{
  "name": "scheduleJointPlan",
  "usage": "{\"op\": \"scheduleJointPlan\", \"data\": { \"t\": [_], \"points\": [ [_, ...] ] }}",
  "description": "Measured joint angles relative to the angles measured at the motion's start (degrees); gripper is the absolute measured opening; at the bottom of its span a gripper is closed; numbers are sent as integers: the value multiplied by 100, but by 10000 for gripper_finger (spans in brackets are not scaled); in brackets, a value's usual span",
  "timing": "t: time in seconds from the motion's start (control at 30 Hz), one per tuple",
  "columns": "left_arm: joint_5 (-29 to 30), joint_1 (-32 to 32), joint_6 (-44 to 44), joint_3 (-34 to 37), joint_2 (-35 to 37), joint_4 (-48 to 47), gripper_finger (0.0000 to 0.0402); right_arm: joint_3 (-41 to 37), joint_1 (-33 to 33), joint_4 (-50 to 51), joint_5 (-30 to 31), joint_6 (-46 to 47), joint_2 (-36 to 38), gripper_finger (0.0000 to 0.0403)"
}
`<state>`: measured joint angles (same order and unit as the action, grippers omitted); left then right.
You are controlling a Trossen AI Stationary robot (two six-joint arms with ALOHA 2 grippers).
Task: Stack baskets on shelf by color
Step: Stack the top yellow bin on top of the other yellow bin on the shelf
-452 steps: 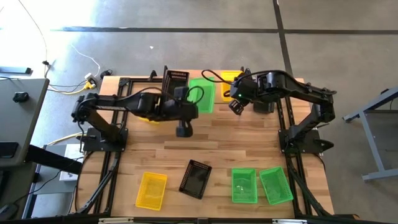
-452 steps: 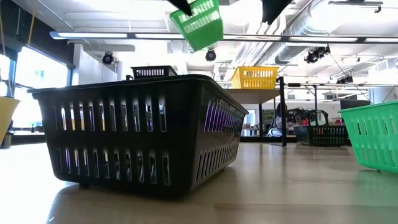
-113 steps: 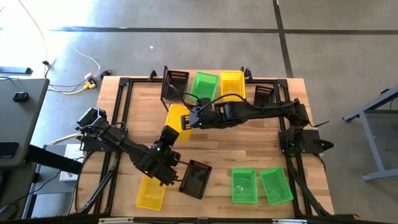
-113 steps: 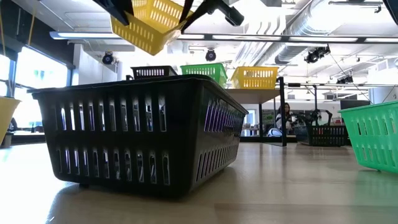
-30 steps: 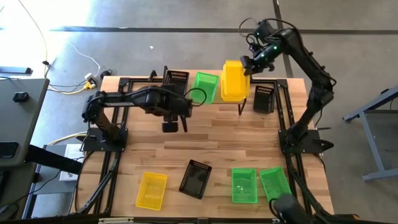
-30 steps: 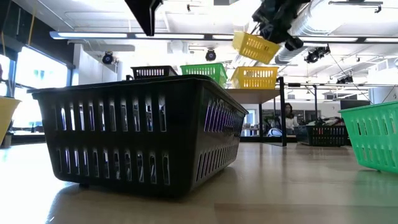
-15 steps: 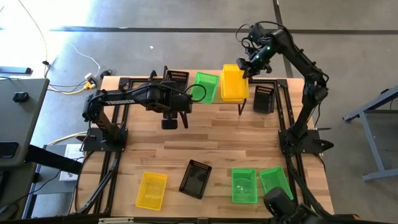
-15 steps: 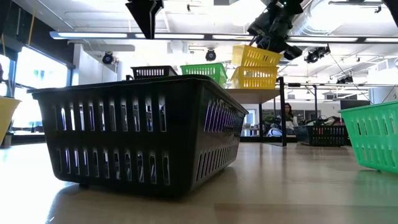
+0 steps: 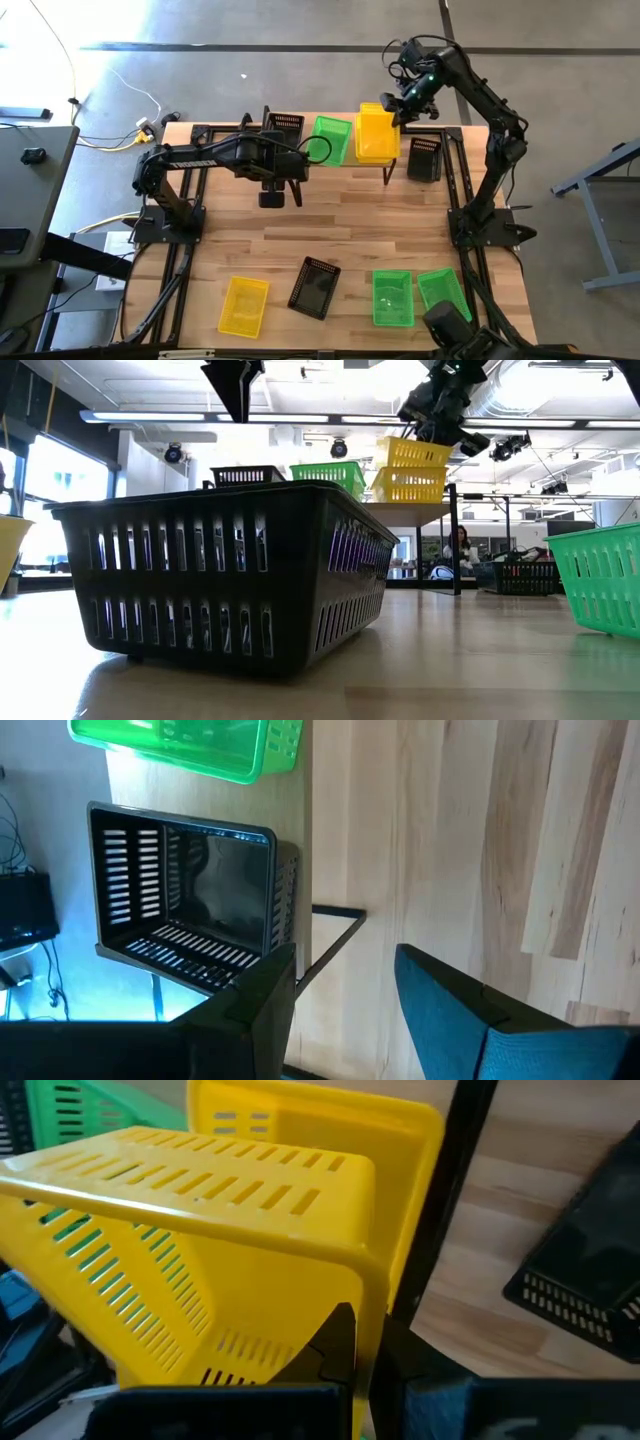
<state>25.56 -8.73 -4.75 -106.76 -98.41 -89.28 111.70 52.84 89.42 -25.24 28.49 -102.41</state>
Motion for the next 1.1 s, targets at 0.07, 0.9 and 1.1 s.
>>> {"op": "scheduleJointPlan", "data": {
  "t": [0.07, 0.9, 1.1],
  "points": [
    [0, 0, 0, 0, 0, -4, 161, 0, 0, -1, 83, 3, 0, 0],
    [15, 0, -157, 0, -2, -6, 161, -2, 0, -85, 183, -182, 0, 28],
    [37, -5, -299, 0, -2, -5, 161, -2, 0, -246, 184, -177, 0, 84]
  ]
}}
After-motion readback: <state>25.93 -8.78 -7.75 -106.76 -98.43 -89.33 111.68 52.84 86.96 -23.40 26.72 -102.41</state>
